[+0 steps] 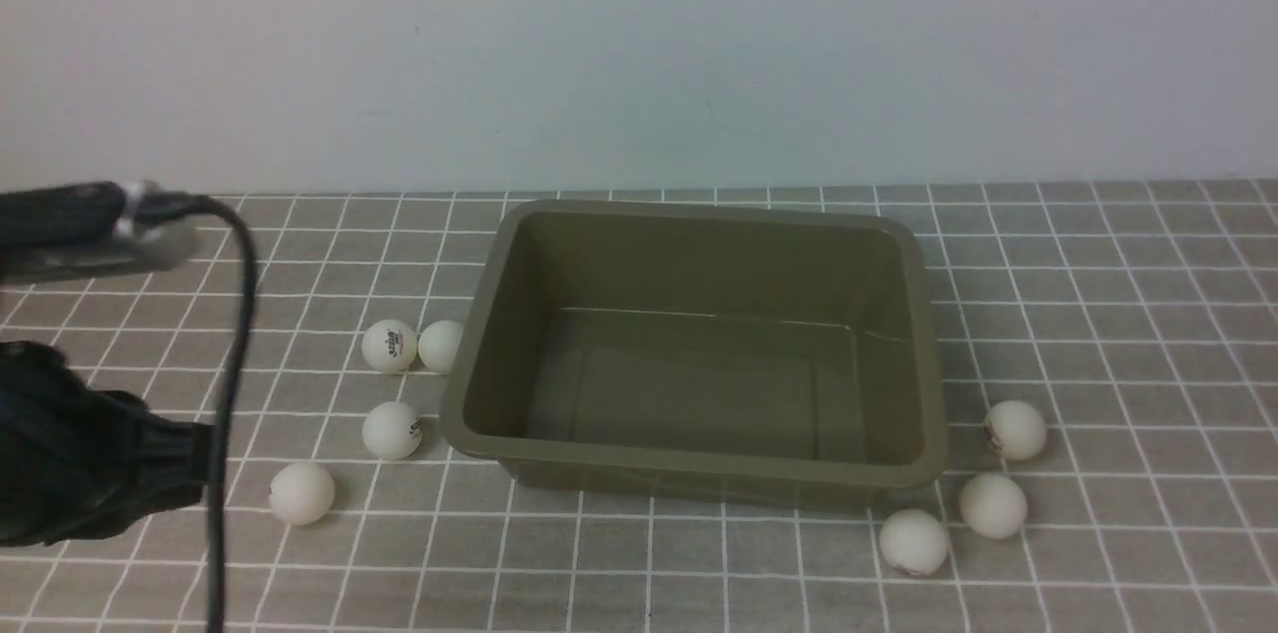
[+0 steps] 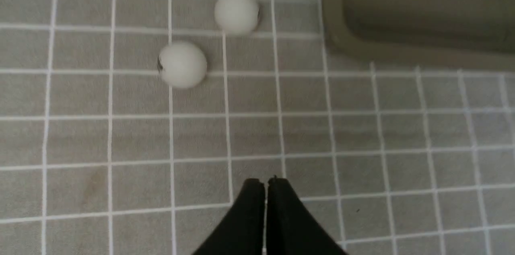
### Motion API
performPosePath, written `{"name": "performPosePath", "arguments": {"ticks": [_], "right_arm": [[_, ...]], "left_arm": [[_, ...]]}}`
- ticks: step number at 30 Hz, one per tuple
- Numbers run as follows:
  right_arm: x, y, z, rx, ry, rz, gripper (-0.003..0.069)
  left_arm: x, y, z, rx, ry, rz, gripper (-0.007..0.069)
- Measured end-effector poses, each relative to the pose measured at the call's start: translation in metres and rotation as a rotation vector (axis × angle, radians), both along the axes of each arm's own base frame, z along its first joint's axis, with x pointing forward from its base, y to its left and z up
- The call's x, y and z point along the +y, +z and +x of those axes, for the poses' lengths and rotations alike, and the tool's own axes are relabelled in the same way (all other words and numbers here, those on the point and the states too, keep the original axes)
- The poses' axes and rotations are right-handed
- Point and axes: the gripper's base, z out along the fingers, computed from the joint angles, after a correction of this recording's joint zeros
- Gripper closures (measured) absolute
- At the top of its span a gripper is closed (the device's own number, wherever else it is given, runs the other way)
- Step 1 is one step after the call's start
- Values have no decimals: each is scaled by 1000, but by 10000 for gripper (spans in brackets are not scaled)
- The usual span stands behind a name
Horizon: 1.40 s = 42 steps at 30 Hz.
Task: Put the table tennis balls into the box on the grey coffee tablecloth.
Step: 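Reach for and grasp a ping pong ball on the table beside the basket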
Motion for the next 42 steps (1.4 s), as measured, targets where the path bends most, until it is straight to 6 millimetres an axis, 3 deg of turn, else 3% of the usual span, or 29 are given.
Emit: {"name": "performPosePath", "arguments": {"ticks": [3,6,13,18,22,23,24,27,31,32,33,36,37,38,39,40,41,42], "right_arm": [[6,29,26,218,120,-216,673],[8,48,56,402,223,-356,673],[11,58,98,562,314,-394,673],[14,54,105,583,338,-352,673],[14,54,106,574,336,-345,673],[14,54,107,570,334,-345,673],[14,54,107,570,334,-345,673],[14,55,107,566,333,-343,673],[14,55,107,559,329,-342,673],[14,55,107,559,329,-342,673],[14,55,108,558,327,-344,673],[12,55,108,560,309,-358,673],[11,54,109,571,293,-351,673],[9,53,112,589,267,-350,673],[9,52,113,599,258,-342,673],[6,48,118,629,232,-338,673],[2,38,130,694,190,-348,673],[1,34,133,713,183,-349,673]], "left_arm": [[-1,-31,35,125,-39,44,629],[-1,-47,54,172,-44,65,629],[1,-76,94,225,-62,133,624],[3,-92,108,205,-56,161,526],[3,-105,117,198,-51,167,369],[3,-112,121,198,-50,171,291],[3,-112,121,196,-49,172,291],[3,-132,129,216,-45,176,164],[3,-151,134,250,-45,180,145],[3,-154,134,262,-47,180,211],[3,-153,134,270,-49,179,281],[2,-136,137,277,-61,178,274],[2,-123,138,268,-65,175,275],[0,-96,141,236,-66,161,275],[0,-95,140,237,-66,158,275],[-2,-76,140,207,-63,137,275],[-9,-42,141,136,-67,82,275],[-10,-41,140,134,-69,76,275]]}}
